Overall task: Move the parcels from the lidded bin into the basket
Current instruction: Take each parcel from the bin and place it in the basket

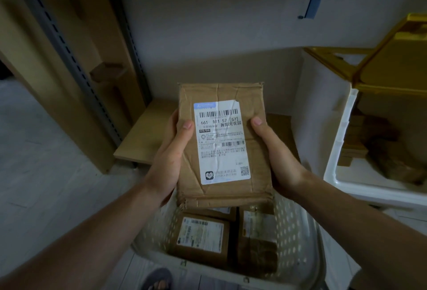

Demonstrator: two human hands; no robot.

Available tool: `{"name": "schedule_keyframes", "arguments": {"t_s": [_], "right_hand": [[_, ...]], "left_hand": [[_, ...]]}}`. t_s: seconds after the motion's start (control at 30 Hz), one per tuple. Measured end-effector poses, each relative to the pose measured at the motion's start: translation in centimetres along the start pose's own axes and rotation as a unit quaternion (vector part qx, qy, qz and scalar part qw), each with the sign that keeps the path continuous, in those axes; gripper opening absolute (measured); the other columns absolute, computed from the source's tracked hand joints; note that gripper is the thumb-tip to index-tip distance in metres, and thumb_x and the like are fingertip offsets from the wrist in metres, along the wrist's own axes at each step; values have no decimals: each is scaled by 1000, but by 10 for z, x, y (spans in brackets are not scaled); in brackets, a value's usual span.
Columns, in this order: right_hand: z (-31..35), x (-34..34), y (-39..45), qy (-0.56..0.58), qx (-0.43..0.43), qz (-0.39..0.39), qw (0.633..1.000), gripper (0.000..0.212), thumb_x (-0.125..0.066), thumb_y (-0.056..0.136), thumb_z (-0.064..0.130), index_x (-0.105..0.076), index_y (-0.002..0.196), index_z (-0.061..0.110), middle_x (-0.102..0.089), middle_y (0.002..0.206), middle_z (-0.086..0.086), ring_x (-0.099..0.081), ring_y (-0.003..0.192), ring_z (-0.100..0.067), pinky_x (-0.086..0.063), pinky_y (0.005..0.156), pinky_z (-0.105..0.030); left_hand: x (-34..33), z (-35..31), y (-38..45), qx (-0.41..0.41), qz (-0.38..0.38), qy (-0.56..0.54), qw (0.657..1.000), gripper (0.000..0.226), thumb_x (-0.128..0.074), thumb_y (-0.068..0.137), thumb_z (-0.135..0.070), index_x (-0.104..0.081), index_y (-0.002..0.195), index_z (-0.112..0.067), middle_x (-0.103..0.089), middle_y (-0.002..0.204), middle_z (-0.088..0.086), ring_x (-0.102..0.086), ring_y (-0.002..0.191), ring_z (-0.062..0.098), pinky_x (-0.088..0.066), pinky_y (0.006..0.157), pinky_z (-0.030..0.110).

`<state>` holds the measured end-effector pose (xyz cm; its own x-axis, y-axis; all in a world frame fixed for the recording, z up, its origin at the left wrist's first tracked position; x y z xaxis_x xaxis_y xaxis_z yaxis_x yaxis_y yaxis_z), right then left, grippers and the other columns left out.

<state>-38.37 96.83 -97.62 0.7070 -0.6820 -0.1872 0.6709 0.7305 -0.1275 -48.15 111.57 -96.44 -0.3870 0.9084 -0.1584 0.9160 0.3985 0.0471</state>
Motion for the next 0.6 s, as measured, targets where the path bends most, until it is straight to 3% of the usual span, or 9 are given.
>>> {"name": "schedule_keyframes", "arguments": {"t_s": [0.2,0.27,0.4,0.5,0.6], "right_hand": [[-34,12,-12,-43,-57,26,997,83,-72,77,64,-34,149,49,-65,136,10,-63,125,-19,-46,108,-54],[-48,14,-19,-53,-91,38,994,90,-77,71,62,-33,149,50,-68,132,8,-65,123,-21,-49,105,-57],[-64,18,-28,-74,-133,43,987,98,-80,65,60,-31,149,50,-71,126,7,-67,118,-22,-52,102,-57],[-73,26,-28,-73,-150,19,986,93,-79,68,58,-33,149,48,-72,124,7,-69,116,-22,-53,100,-56],[-86,31,-27,-72,-169,-4,983,85,-76,73,56,-35,147,49,-74,119,8,-71,111,-21,-55,97,-55]], "left_hand": [[10,23,-16,19,-5,44,999,53,-43,97,-45,-50,144,-23,-68,132,-4,-62,126,16,-43,109,43],[16,34,-19,35,-14,48,998,51,-44,95,-46,-55,140,-25,-70,129,-5,-64,123,14,-45,105,40],[21,52,-24,51,-33,74,995,44,-47,100,-47,-58,135,-23,-68,129,5,-66,120,23,-47,105,52],[14,65,-24,78,-21,60,995,38,-41,106,-39,-54,138,-24,-71,126,-1,-67,118,19,-48,105,48],[9,81,-21,120,6,44,992,47,-44,103,-50,-49,143,-27,-69,129,-3,-66,120,17,-48,104,46]]}}
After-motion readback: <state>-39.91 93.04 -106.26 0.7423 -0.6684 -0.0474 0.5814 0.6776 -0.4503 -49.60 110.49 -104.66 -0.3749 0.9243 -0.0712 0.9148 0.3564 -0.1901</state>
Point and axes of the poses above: each hand's wrist, its own y-axis towards the middle knuckle, its own x-axis out of the back of the hand, z = x × y, the point moved 8 cm from there along y, towards the middle knuckle
